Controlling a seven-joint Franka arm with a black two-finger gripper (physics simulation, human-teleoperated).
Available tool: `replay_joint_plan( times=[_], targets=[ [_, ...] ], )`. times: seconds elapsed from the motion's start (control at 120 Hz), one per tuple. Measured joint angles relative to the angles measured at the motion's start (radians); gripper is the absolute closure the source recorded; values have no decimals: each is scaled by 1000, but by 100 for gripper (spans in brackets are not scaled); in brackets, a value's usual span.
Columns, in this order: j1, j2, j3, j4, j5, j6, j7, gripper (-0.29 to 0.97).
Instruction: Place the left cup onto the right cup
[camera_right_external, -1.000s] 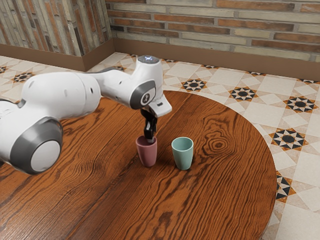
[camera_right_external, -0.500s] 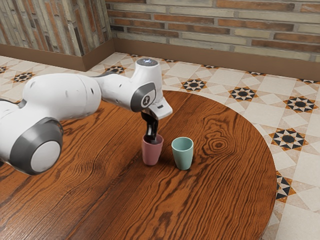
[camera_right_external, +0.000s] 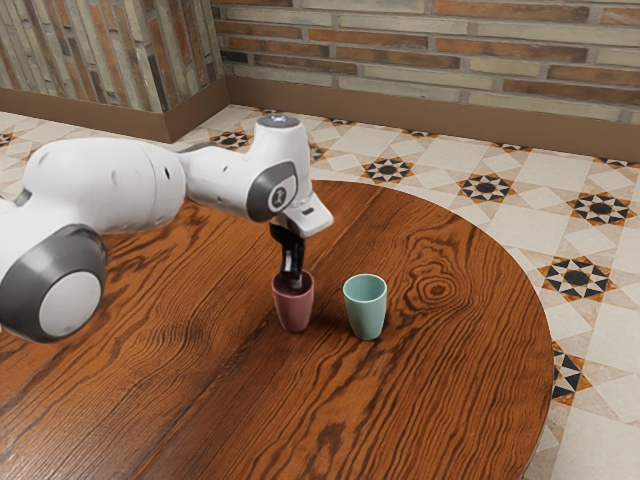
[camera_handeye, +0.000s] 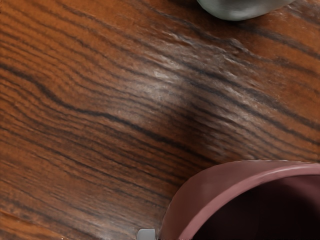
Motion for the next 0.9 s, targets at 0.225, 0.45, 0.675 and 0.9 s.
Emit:
replay_joint_plan(
  times=[0.225,0.45,0.675,0.9],
  targets=[
    [1,-52,0,-22,13,-4,-4,78],
    [0,-76,0,-21,18,-7,-7,78],
    [-3,-93,0,-11,16,-17,-9,78],
    [-5,-94,0,12,8,-26,-11,78]
  ],
)
